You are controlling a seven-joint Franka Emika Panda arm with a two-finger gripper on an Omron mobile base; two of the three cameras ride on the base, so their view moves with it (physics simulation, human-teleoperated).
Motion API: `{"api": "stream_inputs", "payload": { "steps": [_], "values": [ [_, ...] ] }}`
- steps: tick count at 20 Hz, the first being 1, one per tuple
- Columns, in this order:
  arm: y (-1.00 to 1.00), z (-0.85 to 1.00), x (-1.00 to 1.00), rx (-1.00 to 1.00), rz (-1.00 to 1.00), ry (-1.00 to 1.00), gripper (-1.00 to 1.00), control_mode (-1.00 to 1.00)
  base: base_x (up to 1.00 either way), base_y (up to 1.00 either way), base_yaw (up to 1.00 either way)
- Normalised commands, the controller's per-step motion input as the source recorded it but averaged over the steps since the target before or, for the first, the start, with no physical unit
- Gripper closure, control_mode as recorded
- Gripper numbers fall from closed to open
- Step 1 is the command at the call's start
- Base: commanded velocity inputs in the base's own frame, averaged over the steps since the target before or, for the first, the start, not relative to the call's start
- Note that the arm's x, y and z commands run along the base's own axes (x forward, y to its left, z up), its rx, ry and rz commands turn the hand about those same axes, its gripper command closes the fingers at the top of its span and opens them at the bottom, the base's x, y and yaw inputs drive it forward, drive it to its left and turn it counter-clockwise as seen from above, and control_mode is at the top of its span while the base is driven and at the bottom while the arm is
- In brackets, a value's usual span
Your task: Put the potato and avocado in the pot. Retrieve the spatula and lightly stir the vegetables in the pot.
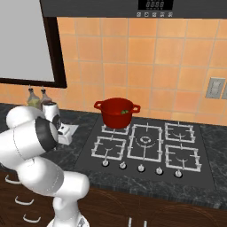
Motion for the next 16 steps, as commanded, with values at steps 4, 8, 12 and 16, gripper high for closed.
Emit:
{"api": "stream_inputs", "payload": {
  "steps": [4,8,12,16],
  "values": [
    [0.0,-0.03,-0.08,0.0,-0.1,0.0,-1.0,-1.0,0.0,0.0,0.0],
    [0.0,-0.15,0.0,0.0,-0.09,0.0,-1.0,-1.0,0.0,0.0,0.0],
    [0.0,-0.2,0.0,0.0,-0.08,0.0,1.0,-1.0,0.0,0.0,0.0],
    [0.0,-0.13,0.0,0.0,-0.09,0.0,1.0,-1.0,0.0,0.0,0.0]
  ]
}}
